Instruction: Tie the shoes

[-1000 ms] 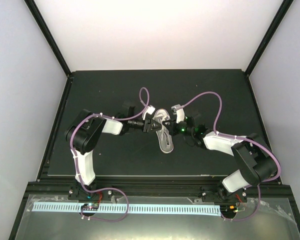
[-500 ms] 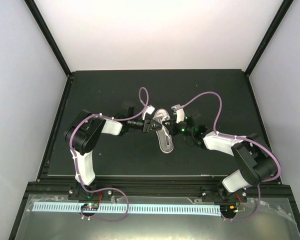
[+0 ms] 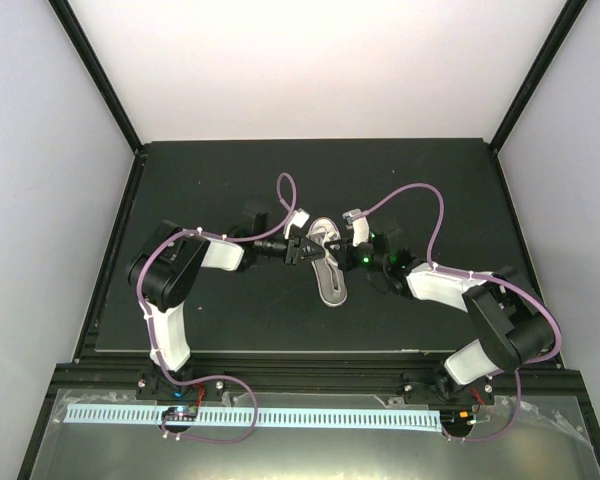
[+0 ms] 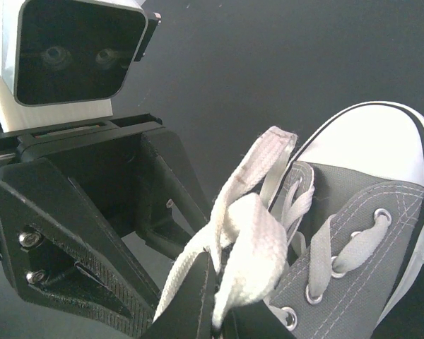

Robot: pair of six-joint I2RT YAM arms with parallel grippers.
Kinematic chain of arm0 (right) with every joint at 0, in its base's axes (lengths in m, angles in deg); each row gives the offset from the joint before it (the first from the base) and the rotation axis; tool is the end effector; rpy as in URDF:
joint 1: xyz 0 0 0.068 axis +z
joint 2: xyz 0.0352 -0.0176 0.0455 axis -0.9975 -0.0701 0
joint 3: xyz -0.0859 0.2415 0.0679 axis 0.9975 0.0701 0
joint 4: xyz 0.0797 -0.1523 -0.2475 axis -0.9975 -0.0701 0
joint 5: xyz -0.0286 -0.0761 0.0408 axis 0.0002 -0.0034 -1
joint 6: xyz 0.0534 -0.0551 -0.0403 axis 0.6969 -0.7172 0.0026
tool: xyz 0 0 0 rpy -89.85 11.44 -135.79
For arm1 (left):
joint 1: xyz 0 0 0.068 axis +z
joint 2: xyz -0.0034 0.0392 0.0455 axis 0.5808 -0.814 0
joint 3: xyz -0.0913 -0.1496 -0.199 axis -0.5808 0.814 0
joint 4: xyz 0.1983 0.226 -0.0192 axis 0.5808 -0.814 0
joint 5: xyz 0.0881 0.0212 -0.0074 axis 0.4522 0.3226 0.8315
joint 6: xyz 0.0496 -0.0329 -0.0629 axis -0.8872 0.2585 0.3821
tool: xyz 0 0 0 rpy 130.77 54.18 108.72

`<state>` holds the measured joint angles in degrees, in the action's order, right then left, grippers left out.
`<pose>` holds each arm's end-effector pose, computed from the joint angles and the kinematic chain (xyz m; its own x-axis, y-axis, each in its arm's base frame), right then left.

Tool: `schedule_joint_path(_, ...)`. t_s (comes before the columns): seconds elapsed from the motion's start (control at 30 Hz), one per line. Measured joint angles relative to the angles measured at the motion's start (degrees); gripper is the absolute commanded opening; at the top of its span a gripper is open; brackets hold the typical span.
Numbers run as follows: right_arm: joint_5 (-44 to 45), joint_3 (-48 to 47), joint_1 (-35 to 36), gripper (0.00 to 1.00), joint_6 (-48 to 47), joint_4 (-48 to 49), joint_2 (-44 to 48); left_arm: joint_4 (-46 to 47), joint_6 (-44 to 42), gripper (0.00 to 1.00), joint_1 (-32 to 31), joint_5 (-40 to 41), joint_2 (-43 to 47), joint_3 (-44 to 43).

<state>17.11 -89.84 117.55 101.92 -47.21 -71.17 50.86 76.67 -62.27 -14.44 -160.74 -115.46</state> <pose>0.2912 0.2142 0.1165 -0.6800 0.0126 -0.7331 -0.5499 0.6526 0.5212 0.3242 -0.2384 0.0807 -0.7322 0.1644 -0.6610 0.6810 0.1599 -0.7146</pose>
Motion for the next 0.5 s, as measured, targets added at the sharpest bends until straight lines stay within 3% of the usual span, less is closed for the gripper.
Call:
schedule_joint_path(0.37, 0.0, 0.0, 0.0, 0.02, 0.0, 0.0, 0.0, -1.3, -0.3, 0.31, -0.4, 0.0, -0.1, -1.0)
schedule_joint_path(0.5, 0.3, 0.0, -0.2, 0.02, 0.0, 0.0, 0.0, -3.3, -1.3, 0.24, -1.0, 0.0, -0.6, -2.7)
